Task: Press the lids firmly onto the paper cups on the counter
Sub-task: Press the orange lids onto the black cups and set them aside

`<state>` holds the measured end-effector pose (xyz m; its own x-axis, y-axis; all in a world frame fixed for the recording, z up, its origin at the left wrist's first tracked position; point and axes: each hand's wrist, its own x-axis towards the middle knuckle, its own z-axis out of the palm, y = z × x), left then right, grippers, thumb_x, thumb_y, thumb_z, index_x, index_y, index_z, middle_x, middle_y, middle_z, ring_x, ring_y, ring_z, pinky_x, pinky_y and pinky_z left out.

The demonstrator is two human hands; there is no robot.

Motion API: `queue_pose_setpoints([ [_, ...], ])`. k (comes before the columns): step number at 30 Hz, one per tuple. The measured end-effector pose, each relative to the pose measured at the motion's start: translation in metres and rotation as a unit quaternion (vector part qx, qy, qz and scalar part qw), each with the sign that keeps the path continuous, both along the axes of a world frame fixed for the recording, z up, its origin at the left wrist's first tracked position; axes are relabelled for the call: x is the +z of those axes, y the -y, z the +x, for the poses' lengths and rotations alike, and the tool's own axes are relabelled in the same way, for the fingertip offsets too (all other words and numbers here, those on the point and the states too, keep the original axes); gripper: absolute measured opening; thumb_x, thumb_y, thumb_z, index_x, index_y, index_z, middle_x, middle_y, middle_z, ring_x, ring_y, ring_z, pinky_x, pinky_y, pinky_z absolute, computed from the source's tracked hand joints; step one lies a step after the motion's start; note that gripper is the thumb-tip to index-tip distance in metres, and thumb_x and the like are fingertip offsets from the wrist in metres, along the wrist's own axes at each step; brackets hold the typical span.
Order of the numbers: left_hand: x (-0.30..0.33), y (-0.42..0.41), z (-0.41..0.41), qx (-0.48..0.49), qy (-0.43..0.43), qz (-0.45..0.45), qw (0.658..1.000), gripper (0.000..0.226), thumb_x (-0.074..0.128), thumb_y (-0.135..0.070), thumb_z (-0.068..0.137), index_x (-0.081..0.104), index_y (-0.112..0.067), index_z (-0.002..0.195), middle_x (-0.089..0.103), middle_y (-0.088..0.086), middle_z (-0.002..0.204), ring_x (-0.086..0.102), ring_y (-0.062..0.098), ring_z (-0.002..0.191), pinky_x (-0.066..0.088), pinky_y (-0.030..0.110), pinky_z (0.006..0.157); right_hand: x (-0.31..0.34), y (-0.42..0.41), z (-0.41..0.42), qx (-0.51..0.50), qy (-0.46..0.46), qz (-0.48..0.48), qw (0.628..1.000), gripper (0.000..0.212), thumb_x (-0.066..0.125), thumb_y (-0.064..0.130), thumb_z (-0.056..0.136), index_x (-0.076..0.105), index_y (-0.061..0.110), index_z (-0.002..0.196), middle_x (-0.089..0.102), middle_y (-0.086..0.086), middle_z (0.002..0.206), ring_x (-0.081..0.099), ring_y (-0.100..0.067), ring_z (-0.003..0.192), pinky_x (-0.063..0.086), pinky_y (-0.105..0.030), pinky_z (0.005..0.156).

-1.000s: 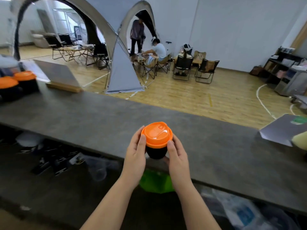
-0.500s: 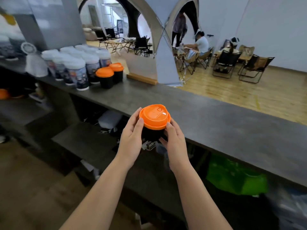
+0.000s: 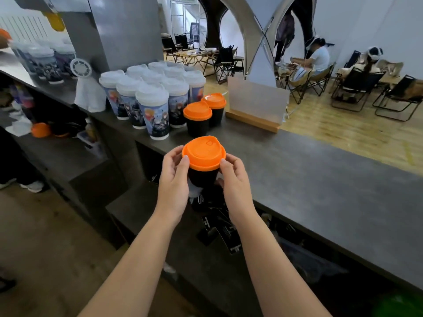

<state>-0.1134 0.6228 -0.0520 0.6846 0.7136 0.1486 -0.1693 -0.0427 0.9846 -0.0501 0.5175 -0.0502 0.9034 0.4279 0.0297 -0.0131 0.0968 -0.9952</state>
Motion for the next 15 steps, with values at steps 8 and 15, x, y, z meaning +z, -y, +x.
queue_pose_setpoints([
  [8, 0.004, -0.102, 0.064, 0.03, -0.014, -0.017, 0.999, 0.022, 0.046, -0.026, 0.105, 0.052, -0.025, 0.126, 0.062, -0.007, 0.122, 0.06, 0.001, 0.113, 0.047, 0.018, 0.09, -0.001, -0.109, 0.067, 0.013, -0.021, -0.016, 1.0, 0.026, 0.052, 0.035, 0.101, 0.054, 0.031, 0.126, 0.064, 0.007, 0.124, 0.059, -0.008, 0.118, 0.049, -0.04, 0.105],
  [15, -0.012, -0.128, 0.084, 0.032, -0.023, -0.034, 0.999, 0.021, 0.049, -0.028, 0.103, 0.056, -0.031, 0.122, 0.064, -0.013, 0.122, 0.061, -0.009, 0.108, 0.048, 0.015, 0.09, -0.014, -0.133, 0.084, -0.013, -0.036, -0.029, 0.999, 0.027, 0.052, 0.034, 0.101, 0.055, 0.032, 0.128, 0.063, 0.016, 0.122, 0.057, 0.0, 0.117, 0.046, -0.033, 0.107],
])
